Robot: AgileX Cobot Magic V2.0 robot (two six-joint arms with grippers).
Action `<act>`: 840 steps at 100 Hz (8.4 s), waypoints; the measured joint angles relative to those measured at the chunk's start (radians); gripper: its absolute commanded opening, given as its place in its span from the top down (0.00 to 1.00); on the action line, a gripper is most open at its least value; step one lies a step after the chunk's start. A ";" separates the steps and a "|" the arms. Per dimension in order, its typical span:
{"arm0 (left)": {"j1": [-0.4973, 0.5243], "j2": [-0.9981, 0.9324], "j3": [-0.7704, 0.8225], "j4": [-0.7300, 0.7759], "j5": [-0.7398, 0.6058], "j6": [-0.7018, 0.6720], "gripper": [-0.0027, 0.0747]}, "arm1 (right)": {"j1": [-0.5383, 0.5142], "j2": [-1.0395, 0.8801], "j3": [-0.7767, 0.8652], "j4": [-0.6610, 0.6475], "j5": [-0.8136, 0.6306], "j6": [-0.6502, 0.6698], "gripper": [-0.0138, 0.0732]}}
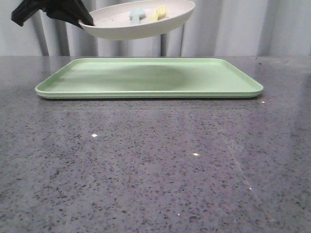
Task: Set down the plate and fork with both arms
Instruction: 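Lift the plate with the left gripper and carry it over the tray, then lower the plate onto the tray and open the left gripper, then raise the left gripper away from the plate, then lower the right gripper onto the yellow fork and close it, then lift the yellow fork out of the plate with the right gripper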
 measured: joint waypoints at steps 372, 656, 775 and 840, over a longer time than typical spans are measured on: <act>0.027 -0.095 0.001 0.377 0.084 -0.095 0.38 | 0.000 0.000 0.000 0.002 0.023 0.000 0.34; 0.177 -1.216 0.888 0.553 -0.006 -0.095 0.40 | 0.440 1.605 -1.340 -0.048 0.216 0.244 0.44; 0.177 -1.218 0.888 0.553 -0.006 -0.095 0.40 | 0.440 1.740 -1.351 -0.042 0.210 0.286 0.46; 0.177 -1.218 0.888 0.553 -0.006 -0.095 0.40 | 0.440 1.740 -1.354 -0.036 0.218 0.291 0.83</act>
